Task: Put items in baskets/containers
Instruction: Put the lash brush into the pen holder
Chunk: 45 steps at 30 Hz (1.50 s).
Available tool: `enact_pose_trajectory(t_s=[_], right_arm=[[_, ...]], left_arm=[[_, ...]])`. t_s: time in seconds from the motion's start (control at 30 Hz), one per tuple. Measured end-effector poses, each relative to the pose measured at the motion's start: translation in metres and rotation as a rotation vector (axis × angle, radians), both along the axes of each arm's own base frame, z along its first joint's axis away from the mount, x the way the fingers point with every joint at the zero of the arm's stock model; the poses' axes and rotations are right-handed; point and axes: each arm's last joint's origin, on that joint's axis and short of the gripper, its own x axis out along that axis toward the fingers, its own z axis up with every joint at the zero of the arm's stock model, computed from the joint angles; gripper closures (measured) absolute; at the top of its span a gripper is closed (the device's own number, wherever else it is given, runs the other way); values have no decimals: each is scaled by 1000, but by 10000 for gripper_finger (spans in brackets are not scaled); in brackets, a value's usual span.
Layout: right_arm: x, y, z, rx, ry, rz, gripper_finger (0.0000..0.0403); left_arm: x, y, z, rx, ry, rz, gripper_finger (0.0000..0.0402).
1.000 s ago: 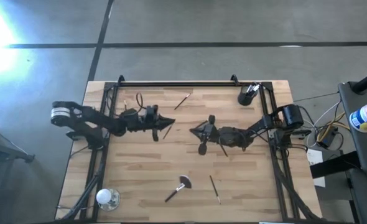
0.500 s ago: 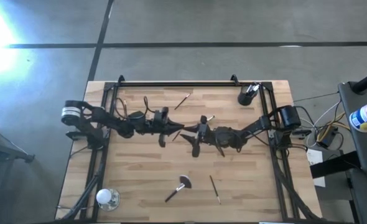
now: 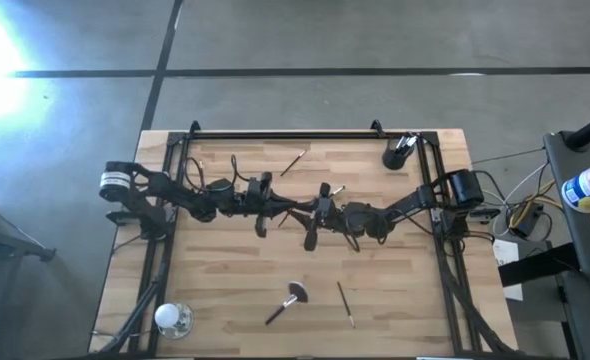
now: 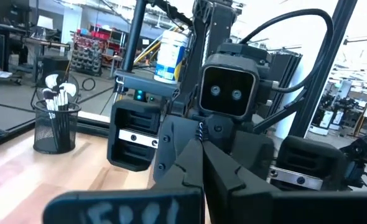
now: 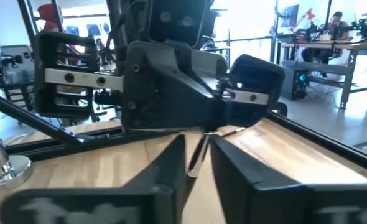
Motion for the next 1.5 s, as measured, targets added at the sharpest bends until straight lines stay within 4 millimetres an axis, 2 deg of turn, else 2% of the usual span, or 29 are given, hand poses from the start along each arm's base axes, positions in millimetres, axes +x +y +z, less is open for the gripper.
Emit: enact_pose_trajectory(t_s=[0.13, 0.43, 0.67, 0.8, 0.97, 1.2, 1.37, 1.5], right_arm=[[0, 0, 0, -20, 8, -4, 383], [-4, 0, -5, -21, 29, -16, 387], [-11, -2, -12, -8, 57, -54, 388], [-23, -9, -5, -11, 56, -119, 389], [-54, -31, 23, 9, 149, -303, 389], [-117, -76, 62, 70, 293, -713, 389], [-165, -113, 71, 148, 339, -977, 389], [-188, -131, 82, 153, 303, -1089, 389]], left_arm=[[0, 0, 0, 7, 0, -5, 401], [-3, 0, 2, -20, -3, 15, 401], [-26, 10, 2, 36, 1, 108, 401], [-44, 15, -9, 64, 58, 139, 401], [-57, 16, -23, 98, 125, 148, 401], [-61, 15, -30, 129, 159, 150, 401], [-60, 15, -33, 127, 187, 147, 401], [-60, 15, -34, 124, 203, 146, 401]])
